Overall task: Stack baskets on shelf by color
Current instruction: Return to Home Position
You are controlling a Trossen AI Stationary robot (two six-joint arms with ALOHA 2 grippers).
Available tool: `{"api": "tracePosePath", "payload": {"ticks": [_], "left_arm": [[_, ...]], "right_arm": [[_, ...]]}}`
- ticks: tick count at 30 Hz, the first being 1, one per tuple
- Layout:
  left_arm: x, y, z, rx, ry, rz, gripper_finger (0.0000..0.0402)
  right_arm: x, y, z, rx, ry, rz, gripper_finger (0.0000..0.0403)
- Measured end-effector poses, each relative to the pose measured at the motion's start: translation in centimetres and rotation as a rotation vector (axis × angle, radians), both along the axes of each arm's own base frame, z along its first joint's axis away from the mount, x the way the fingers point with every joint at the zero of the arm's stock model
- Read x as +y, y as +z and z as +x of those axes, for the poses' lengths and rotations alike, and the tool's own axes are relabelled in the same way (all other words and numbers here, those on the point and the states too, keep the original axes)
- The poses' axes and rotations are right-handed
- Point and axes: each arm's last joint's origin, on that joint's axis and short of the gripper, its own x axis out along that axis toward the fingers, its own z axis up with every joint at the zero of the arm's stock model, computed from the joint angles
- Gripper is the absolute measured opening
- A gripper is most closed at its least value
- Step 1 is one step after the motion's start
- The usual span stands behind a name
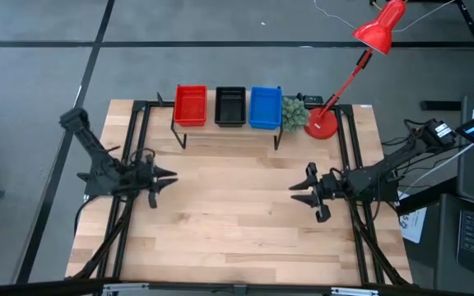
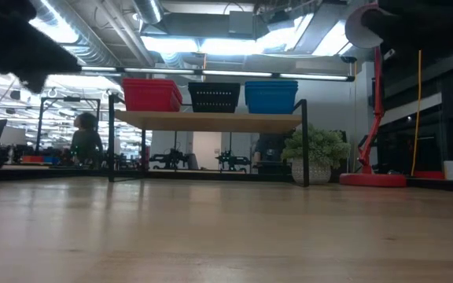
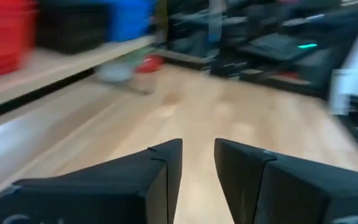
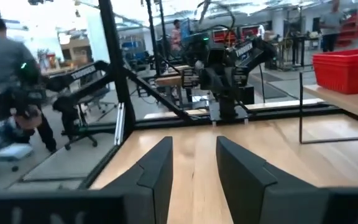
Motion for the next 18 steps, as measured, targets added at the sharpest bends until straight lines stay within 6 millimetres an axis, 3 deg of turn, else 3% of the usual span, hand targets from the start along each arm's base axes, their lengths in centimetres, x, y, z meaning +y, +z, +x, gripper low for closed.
{"api": "tracePosePath", "payload": {"ticks": [5,11,18], "left_arm": [[0.4,0.2,1.2,-0.148,-0.268,0.135,0.0086],[1.8,-0.6,2.1,-0.08,-0.188,0.15,0.0086],[2.2,-1.5,2.2,-0.006,-0.154,0.122,0.0086]], "right_arm": [[-0.3,-1.5,-0.7,0.025,0.047,-0.061,0.0121],[-1.1,-4.0,-1.8,0.158,0.071,-0.019,0.0121],[-1.0,-3.6,-2.2,0.112,0.166,-0.116,0.0121]]}}
